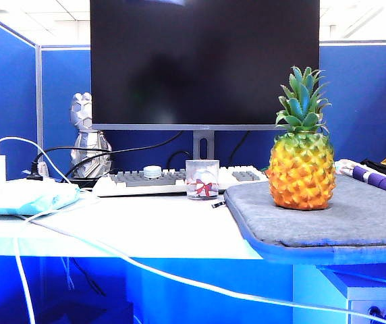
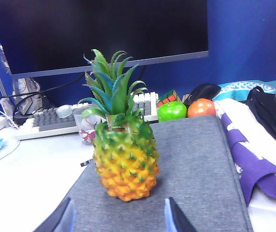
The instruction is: Pick up the pineapple and place it above the gray bag.
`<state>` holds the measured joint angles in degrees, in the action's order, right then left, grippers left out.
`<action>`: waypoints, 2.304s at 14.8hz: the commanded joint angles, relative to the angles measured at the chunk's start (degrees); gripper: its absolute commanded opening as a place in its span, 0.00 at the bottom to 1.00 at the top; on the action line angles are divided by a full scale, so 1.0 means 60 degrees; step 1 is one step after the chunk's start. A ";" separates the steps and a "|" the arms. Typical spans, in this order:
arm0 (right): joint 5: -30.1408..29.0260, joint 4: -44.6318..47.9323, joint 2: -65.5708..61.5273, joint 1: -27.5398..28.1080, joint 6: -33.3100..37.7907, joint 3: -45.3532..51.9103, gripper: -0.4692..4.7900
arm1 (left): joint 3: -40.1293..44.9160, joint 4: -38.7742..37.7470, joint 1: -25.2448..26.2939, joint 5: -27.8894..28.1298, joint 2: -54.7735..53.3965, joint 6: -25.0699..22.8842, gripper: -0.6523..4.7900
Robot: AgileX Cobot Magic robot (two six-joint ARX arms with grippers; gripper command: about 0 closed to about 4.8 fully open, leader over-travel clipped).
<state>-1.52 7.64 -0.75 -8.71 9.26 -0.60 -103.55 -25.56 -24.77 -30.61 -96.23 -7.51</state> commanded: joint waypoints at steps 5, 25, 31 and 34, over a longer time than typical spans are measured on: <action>-0.0018 0.0288 0.0004 -0.0007 0.0215 0.0087 0.57 | 0.0004 -0.1774 0.0011 0.2189 0.2022 -0.0787 1.00; 0.1111 0.1767 0.0106 0.0022 -0.0889 0.0084 0.57 | 1.5242 0.2721 0.0259 0.9180 1.5970 0.0845 0.64; 0.2361 0.1060 0.0106 0.0004 -0.1111 0.0084 0.46 | 1.7161 0.4583 0.0368 0.9806 1.5974 0.0648 0.54; 0.1883 -0.0390 0.0106 -0.0029 -0.0911 0.0087 0.20 | 1.7161 0.4058 0.0368 0.9395 1.5974 0.0237 0.51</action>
<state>10.46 6.79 -0.10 -8.78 3.16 -0.60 -0.43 -1.58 -22.59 28.29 -0.40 -4.60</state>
